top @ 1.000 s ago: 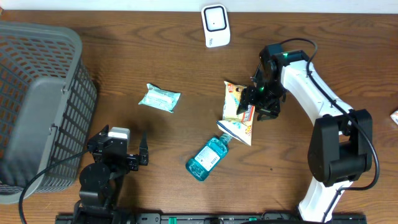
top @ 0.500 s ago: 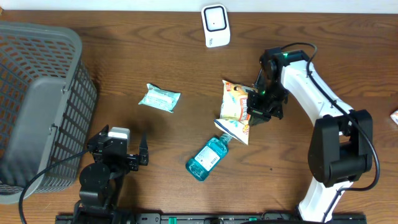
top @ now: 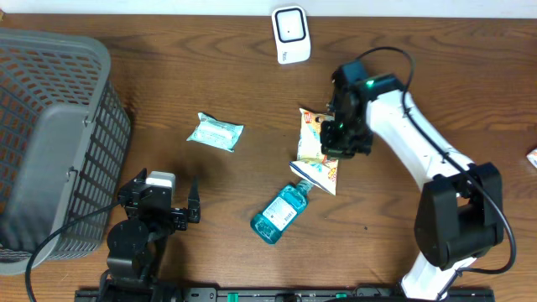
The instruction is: Scan the item barcode
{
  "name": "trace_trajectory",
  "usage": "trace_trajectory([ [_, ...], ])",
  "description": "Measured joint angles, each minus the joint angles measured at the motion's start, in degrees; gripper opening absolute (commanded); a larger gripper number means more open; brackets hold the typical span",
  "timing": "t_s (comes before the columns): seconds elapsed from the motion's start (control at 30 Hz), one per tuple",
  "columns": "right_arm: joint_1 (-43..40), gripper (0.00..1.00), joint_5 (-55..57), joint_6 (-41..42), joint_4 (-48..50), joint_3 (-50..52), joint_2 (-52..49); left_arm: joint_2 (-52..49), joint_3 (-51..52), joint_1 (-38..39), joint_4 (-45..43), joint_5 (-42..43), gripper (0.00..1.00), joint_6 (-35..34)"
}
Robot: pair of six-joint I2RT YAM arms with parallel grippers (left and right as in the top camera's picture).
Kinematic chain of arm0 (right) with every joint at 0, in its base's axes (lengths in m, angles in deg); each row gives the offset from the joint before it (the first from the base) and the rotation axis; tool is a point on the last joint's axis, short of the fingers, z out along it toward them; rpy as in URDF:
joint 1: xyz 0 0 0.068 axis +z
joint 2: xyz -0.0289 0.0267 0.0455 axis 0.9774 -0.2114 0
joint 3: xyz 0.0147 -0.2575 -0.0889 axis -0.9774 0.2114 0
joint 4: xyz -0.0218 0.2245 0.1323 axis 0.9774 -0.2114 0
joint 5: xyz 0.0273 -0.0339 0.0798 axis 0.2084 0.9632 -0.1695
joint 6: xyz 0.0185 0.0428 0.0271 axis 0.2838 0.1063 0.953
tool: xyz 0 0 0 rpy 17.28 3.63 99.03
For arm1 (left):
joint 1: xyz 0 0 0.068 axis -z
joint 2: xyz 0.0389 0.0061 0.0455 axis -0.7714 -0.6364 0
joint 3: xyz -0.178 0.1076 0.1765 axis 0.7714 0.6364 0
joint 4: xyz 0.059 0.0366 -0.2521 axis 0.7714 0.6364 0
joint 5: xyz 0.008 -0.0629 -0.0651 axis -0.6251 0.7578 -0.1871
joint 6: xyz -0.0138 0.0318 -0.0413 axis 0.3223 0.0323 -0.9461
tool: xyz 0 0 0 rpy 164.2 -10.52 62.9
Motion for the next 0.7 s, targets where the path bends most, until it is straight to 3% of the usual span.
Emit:
trace_trajectory([
  [0.23,2.93,0.01,5.11,6.1,10.16,9.94,-3.48,0.0,0.0,0.0,0.02,0.0,0.98,0.0],
  [0.53,3.19,0.01,3.76,6.47,15.47,8.9,-4.61,0.0,0.0,0.0,0.04,0.0,0.98,0.0],
  [0.7,3.21,0.01,3.39,3.21,10.71,2.89,-7.56,0.0,0.0,0.0,0.04,0.0,0.98,0.0],
])
